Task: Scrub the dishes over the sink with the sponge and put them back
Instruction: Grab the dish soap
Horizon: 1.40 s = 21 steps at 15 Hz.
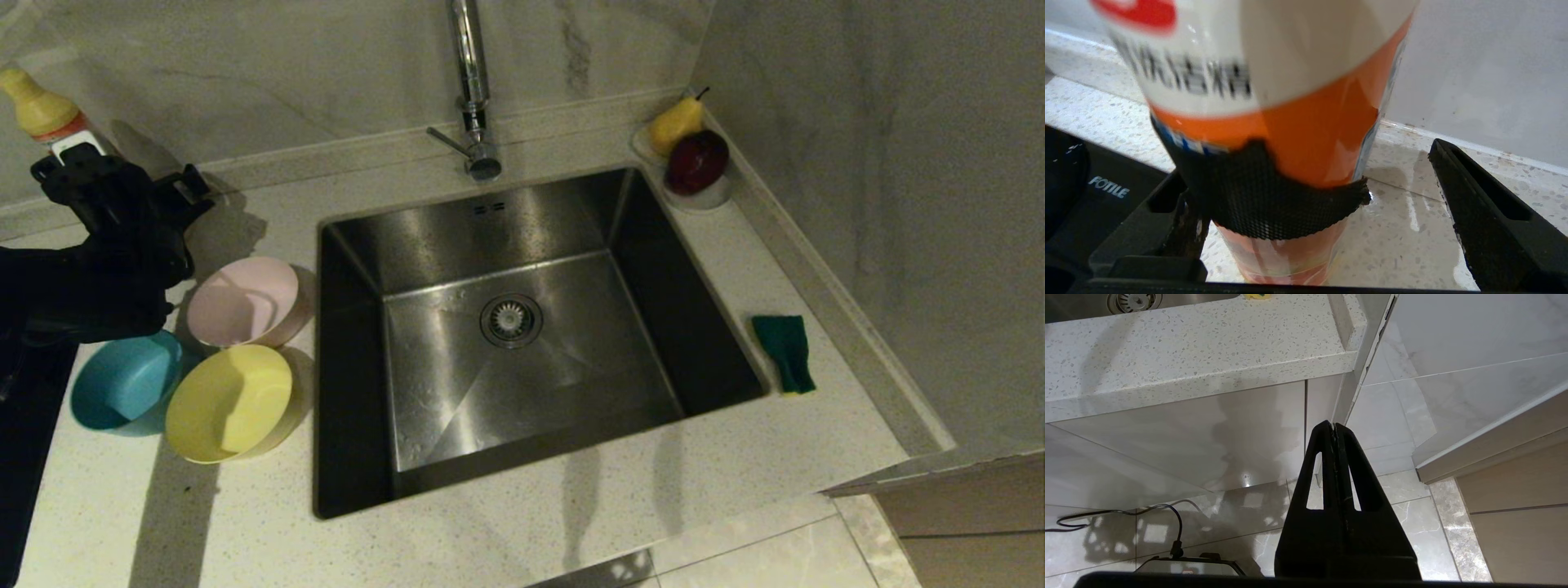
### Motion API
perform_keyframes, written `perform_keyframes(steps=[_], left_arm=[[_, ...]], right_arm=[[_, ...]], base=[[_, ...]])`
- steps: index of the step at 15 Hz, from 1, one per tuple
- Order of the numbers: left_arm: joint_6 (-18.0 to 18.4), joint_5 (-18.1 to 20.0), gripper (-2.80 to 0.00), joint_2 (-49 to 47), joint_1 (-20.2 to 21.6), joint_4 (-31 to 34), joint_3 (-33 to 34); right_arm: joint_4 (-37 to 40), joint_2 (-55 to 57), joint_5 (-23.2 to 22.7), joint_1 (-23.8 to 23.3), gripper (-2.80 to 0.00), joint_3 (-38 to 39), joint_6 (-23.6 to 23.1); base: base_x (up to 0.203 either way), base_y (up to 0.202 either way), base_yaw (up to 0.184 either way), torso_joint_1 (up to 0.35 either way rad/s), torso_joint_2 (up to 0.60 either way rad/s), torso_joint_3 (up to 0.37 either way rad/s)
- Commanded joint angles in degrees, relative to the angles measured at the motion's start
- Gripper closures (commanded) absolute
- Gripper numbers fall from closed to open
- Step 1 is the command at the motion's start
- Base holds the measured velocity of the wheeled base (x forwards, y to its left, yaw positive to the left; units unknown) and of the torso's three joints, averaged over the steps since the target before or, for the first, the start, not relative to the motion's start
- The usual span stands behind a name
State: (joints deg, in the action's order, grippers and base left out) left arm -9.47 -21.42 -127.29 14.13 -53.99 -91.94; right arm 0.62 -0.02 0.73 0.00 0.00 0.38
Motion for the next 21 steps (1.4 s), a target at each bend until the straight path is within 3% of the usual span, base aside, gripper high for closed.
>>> perform_keyframes(steps=[1, 17, 18, 21], left_arm=[[-0.03, -0.15, -2.80, -1.19, 0.02, -0.71, -0.51], [1.47, 0.11, -2.80, -1.85, 0.11, -2.06, -2.08], [1.58, -0.10, 0.00, -2.38, 0.11, -2.00, -2.49], [1.91, 0.06, 0.00, -3.07, 0.11, -1.99, -3.36]], right_arm=[[-0.01, 0.02, 0.03, 0.00, 0.00, 0.09, 0.04], [-0.01, 0.02, -0.03, 0.00, 0.00, 0.06, 0.02], [-0.01, 0.02, 0.01, 0.00, 0.00, 0.00, -0.02], [-0.01, 0.02, -0.03, 0.00, 0.00, 0.09, -0.03]], base=[[0.000, 0.000, 0.000, 0.000, 0.00, 0.000], [0.000, 0.000, 0.000, 0.000, 0.00, 0.000], [0.000, 0.000, 0.000, 0.000, 0.00, 0.000], [0.000, 0.000, 0.000, 0.000, 0.00, 0.000]])
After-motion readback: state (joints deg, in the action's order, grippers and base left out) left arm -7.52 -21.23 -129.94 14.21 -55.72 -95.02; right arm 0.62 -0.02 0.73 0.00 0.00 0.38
